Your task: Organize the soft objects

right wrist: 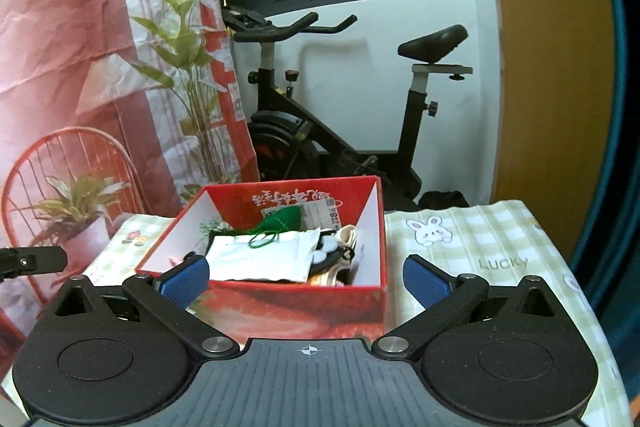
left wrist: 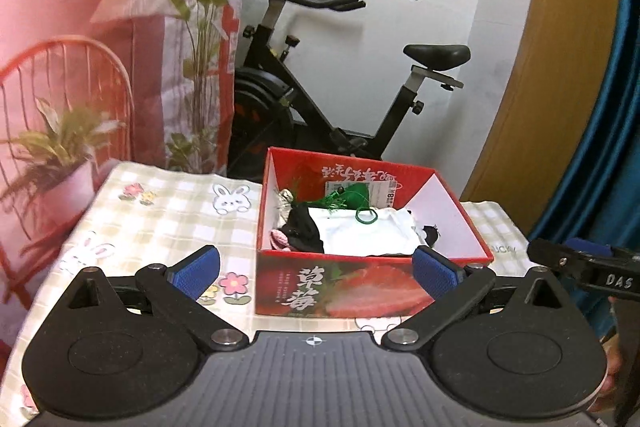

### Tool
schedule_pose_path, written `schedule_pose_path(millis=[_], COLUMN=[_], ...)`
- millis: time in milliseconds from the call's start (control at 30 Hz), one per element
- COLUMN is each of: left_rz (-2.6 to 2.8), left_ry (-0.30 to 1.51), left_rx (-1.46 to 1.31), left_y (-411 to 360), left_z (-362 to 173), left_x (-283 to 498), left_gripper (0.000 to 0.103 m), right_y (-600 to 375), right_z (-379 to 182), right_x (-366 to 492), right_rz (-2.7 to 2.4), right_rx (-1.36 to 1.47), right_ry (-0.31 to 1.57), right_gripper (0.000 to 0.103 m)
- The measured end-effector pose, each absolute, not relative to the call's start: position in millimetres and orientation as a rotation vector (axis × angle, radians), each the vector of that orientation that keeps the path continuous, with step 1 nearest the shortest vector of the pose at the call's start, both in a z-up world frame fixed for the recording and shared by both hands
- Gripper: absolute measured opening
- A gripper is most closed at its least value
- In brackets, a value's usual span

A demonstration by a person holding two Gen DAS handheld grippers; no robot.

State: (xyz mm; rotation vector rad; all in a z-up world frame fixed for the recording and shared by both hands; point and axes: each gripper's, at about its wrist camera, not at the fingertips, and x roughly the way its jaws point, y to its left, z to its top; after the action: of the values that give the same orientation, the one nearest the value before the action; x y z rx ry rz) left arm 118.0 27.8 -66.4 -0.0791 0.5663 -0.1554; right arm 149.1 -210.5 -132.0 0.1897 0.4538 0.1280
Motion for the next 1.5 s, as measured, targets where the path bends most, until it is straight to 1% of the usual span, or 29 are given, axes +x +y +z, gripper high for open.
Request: schedule_pose_path(millis=[500,1067,1500], left_rz=[-0.147,-0.068,-0.068], left_ry=[0.475,0.327,0.292], left_rx=[0.03,0.049,0.028], left_y=[17,0,1], left_z=[-34,2,13], left_x=[42,-7,-28], left_gripper=[0.103,0.103,0.103], right_y=[-203,-198,-198], right_z=[-83,-54,-33], right_x=[61,11,-19], right_rz=[0.135,0.126,0.072], right_rx=[0.177,0.158,0.126], right_ry=[0.377,0.301,0.229], right_gripper=[0.103,0.103,0.103])
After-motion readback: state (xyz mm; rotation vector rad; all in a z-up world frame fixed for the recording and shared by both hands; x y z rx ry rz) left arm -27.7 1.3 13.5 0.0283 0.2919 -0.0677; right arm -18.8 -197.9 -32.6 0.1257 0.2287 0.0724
